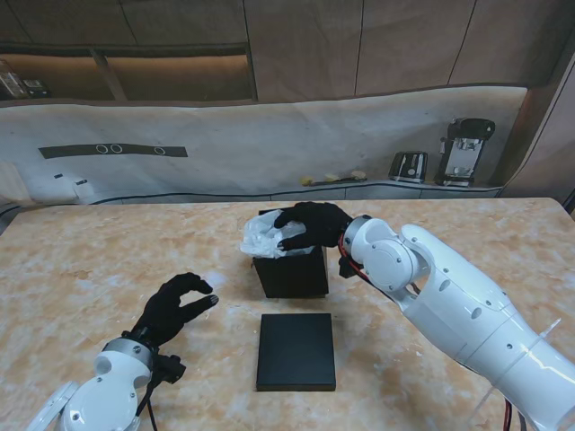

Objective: Pack mini donuts into a plastic bag, tie the opening and put the bag into the gift box

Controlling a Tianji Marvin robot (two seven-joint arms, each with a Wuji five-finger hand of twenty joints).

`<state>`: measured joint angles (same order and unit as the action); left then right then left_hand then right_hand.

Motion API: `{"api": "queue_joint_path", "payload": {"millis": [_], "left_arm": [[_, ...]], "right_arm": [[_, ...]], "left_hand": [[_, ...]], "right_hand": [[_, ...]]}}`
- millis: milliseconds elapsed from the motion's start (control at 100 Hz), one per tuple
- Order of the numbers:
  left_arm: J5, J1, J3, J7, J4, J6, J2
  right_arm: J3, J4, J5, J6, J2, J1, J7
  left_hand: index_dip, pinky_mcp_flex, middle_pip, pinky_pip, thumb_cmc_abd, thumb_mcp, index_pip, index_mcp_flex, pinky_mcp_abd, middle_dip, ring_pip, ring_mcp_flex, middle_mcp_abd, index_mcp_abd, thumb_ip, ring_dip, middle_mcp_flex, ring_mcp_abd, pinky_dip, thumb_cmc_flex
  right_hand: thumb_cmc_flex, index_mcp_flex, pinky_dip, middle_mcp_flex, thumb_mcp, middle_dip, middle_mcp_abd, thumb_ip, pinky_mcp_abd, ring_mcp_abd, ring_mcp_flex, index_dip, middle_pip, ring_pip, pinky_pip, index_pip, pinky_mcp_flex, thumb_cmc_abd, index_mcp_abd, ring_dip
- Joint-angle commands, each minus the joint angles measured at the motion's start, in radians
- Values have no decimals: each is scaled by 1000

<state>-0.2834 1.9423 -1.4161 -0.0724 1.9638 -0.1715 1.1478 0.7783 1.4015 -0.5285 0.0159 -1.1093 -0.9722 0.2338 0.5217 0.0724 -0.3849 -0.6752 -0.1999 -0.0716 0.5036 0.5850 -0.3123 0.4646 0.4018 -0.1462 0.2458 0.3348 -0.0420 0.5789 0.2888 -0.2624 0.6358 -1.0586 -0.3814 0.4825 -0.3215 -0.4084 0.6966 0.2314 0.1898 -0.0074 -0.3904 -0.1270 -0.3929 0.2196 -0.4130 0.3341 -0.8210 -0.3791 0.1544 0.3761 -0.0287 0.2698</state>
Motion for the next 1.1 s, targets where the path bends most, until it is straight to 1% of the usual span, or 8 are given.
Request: {"api": "queue_joint_path", "payload": {"millis": [0, 110, 200, 580, 720, 890, 980, 1090], "left_arm": [[1, 9, -1, 14, 9, -1, 4], [3, 11, -1, 13, 9, 0, 4], [3, 13, 0, 14, 10, 0, 4], [6, 12, 1, 11, 9, 5, 4], [7, 14, 1, 10, 10, 3, 5], [7, 13, 0, 12, 9, 8, 4], [10, 12, -1, 12, 8, 8, 4], [9, 11, -1, 9, 7, 10, 5]], "right_arm": [[2, 30, 43, -4, -6, -13, 13], [10, 50, 10, -39, -4, -26, 5], [15, 64, -3, -69, -1, -35, 10], [9, 55, -1, -27, 3, -16, 27], [-31, 12, -4, 33, 1, 27, 31], [-69, -41, -89, 145, 2, 64, -13], [-91, -55, -179, 199, 14, 90, -19], [-120, -77, -213, 230, 20, 118, -14]], "left_hand": [[11, 17, 16, 1, 17, 17, -17, 17, 14, -5, -17, 27, -1, -15, 27, -16, -35, 1, 7, -23], [11, 18, 16, 1, 17, 17, -18, 18, 13, -6, -17, 27, -1, -15, 27, -16, -36, 0, 8, -22], [11, 18, 16, 0, 18, 17, -18, 17, 13, -5, -17, 27, -1, -16, 27, -16, -35, 2, 8, -22], [11, 17, 15, -2, 17, 17, -18, 17, 13, -5, -17, 27, 1, -16, 26, -16, -33, 0, 9, -23], [11, 18, 15, 0, 18, 17, -19, 17, 12, -5, -17, 27, 0, -15, 26, -16, -33, 2, 8, -23], [11, 17, 16, 0, 18, 17, -19, 17, 12, -5, -17, 26, -3, -15, 26, -16, -37, 1, 8, -23], [11, 17, 15, -1, 18, 17, -19, 16, 13, -5, -18, 27, -1, -15, 26, -16, -35, 1, 8, -22], [11, 18, 15, -1, 18, 18, -19, 17, 14, -5, -18, 27, 0, -15, 26, -16, -34, 2, 8, -22]], "right_hand": [[-7, 14, -90, -27, 6, 39, -21, -6, 217, 23, -11, 15, -6, 32, -82, 13, -15, 22, 21, 43], [-20, 28, -236, -44, 10, 66, -16, -2, 237, 12, -28, 24, -16, 110, -208, 17, 18, 37, 20, 111], [-28, 34, -285, -42, 9, 70, -20, -2, 249, 12, -19, 25, -12, 134, -257, 20, 14, 49, 30, 134], [-43, 81, -276, -66, 13, 69, -37, 3, 229, 31, -1, 33, 2, 93, -199, 12, -27, 67, 53, 114], [-79, 154, -252, -112, 92, 63, -64, 33, 234, 50, -19, 32, 13, 55, -149, 1, -15, 85, -6, 84], [-127, 191, -225, -137, 185, 61, -91, 56, 233, 73, -14, 35, -2, 46, -99, -20, -42, 92, -2, 69], [-143, 228, -221, -159, 202, 61, -104, 59, 229, 84, -22, 39, -8, 53, -89, -37, -47, 72, -21, 69], [-143, 259, -218, -173, 202, 62, -104, 56, 230, 85, -20, 41, -10, 56, -82, -50, -51, 61, -20, 69]]}}
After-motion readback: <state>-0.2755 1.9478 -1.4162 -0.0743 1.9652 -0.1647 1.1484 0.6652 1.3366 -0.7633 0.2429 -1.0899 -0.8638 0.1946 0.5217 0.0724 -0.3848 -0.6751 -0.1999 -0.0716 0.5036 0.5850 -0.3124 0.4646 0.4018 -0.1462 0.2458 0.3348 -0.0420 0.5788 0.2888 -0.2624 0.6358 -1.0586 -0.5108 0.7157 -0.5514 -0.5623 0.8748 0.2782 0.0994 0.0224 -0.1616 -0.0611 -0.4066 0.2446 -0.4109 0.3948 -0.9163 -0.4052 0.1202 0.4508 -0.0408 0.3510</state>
